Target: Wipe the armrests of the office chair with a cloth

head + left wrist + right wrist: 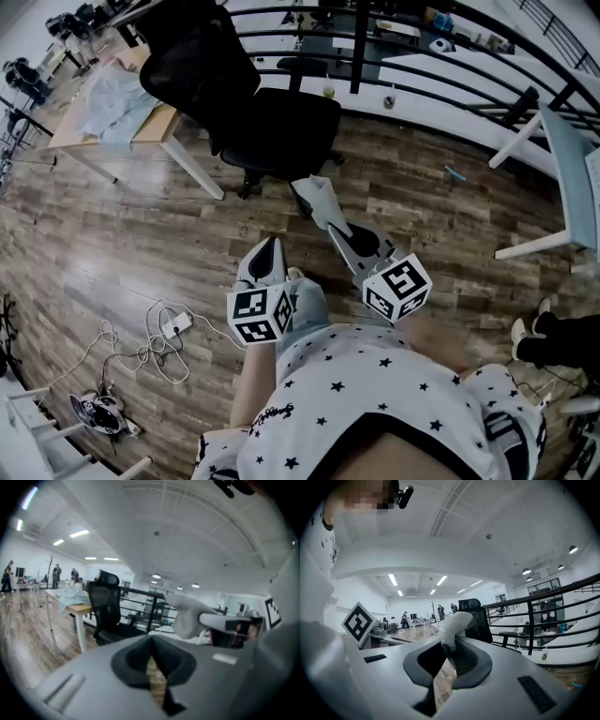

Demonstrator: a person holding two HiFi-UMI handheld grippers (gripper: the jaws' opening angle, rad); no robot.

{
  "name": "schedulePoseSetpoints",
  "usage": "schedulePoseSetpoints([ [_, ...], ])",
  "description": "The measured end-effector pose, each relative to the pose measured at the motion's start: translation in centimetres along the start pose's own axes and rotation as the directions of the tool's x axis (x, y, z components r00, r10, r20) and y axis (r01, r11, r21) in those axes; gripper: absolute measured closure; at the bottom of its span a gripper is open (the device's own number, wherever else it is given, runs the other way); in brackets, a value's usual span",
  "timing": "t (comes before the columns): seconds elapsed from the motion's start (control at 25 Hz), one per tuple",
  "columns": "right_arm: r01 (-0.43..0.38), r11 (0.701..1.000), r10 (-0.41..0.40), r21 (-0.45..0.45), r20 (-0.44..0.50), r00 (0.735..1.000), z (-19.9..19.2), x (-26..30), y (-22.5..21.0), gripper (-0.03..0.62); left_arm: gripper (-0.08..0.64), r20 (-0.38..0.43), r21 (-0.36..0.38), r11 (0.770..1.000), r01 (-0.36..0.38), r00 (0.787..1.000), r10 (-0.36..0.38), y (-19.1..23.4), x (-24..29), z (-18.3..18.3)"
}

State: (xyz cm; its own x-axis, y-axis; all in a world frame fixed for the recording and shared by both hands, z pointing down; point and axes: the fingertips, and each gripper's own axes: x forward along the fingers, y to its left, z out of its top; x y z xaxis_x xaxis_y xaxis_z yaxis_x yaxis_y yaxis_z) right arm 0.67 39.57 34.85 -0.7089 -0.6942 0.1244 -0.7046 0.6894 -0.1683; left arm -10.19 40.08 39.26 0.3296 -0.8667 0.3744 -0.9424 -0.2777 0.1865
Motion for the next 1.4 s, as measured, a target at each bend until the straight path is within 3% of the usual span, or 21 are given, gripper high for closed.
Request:
schedulePoseSetpoints([
  [0.64, -0.007, 1.000, 0.008, 0.008, -0.058, 0.998, 3.1, 15.5, -2.1, 0.560, 0.555, -0.028, -0.016, 0.999, 0.032, 0.999, -0.032, 10.9, 8.5, 6.4],
  [1.4, -0.014, 1.000, 0.017, 0.020, -0.167, 0.986, 0.6, 30.0, -3.7, 0.560, 0.555, -0.095, -0.062, 0.998, 0.006, 0.995, -0.012, 21.9, 14.4, 6.4],
])
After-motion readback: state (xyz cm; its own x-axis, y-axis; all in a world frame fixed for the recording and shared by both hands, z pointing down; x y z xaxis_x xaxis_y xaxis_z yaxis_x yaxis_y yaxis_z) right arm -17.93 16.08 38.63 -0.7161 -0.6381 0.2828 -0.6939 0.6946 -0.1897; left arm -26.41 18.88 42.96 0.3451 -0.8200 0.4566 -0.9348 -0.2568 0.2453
